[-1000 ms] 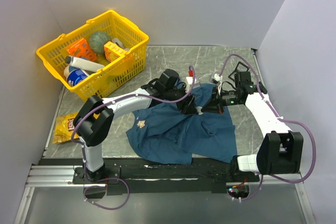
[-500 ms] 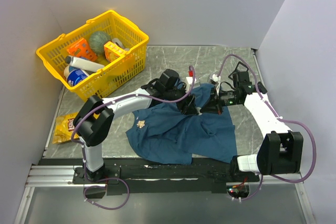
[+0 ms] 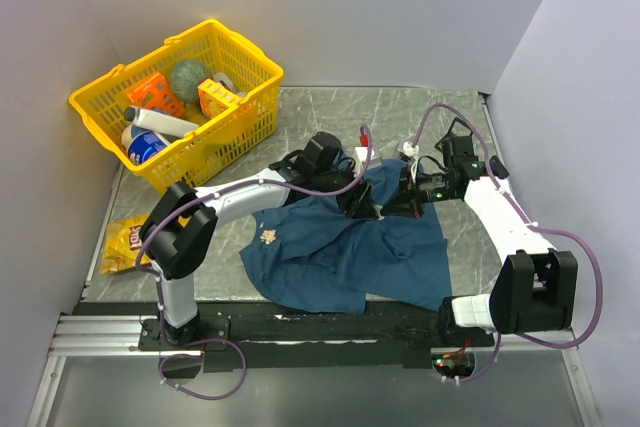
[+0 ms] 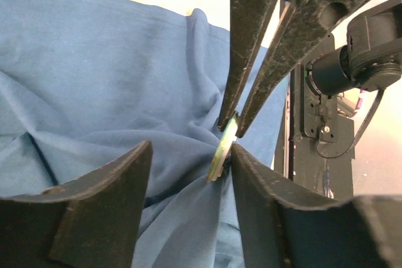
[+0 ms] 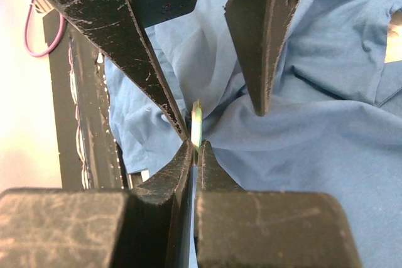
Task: Remove the brooch from the garment
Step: Remove the brooch from the clothes.
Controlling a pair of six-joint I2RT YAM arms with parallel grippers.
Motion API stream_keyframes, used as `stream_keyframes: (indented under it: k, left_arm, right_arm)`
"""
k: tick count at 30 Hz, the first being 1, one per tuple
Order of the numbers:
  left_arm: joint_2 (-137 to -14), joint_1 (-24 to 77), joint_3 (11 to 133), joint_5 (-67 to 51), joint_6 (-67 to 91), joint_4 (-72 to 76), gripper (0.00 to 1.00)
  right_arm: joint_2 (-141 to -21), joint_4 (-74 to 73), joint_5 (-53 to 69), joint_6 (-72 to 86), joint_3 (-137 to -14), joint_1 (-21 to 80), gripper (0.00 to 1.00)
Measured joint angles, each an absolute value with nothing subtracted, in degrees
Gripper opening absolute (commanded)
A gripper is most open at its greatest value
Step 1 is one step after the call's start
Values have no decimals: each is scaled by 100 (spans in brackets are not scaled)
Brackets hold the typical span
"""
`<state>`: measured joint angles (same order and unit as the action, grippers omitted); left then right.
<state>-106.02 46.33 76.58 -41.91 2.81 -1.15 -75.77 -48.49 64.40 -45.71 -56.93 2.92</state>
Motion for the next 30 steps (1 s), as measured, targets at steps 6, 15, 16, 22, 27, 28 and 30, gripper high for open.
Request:
stream_keyframes:
  k: [6, 15, 16, 22, 27, 28, 30]
  left_arm:
    - [-10626, 4639, 7658, -4265, 370, -137, 36]
    - [-10672, 4681, 7675, -4372, 423, -119, 22]
    - [-10674, 4681, 7675, -4372, 421, -119, 23]
    - [-10676, 4681, 7684, -4364, 434, -128, 26]
    - [-10678, 4659, 7684, -4364, 565, -165, 25]
    - [-10678, 4652, 7684, -4366, 580, -167, 25]
    - [-10678, 4639, 7684, -4368, 631, -165, 29]
  right_arm:
    - [-7577, -4818, 6329, -4639, -5693, 377, 0]
    - [-7577, -4740, 6182, -4698, -5693, 399, 0]
    - [-7577, -4742, 6176, -4705, -5693, 399, 0]
    - [-7577, -4744, 6160, -4744, -5693, 401, 0]
    - [-7577, -4735, 6088, -4766, -5693, 478, 0]
    - [-7577, -4727, 6084, -4766, -5693, 486, 0]
    - [-7577, -4709, 6073, -4766, -5693, 495, 0]
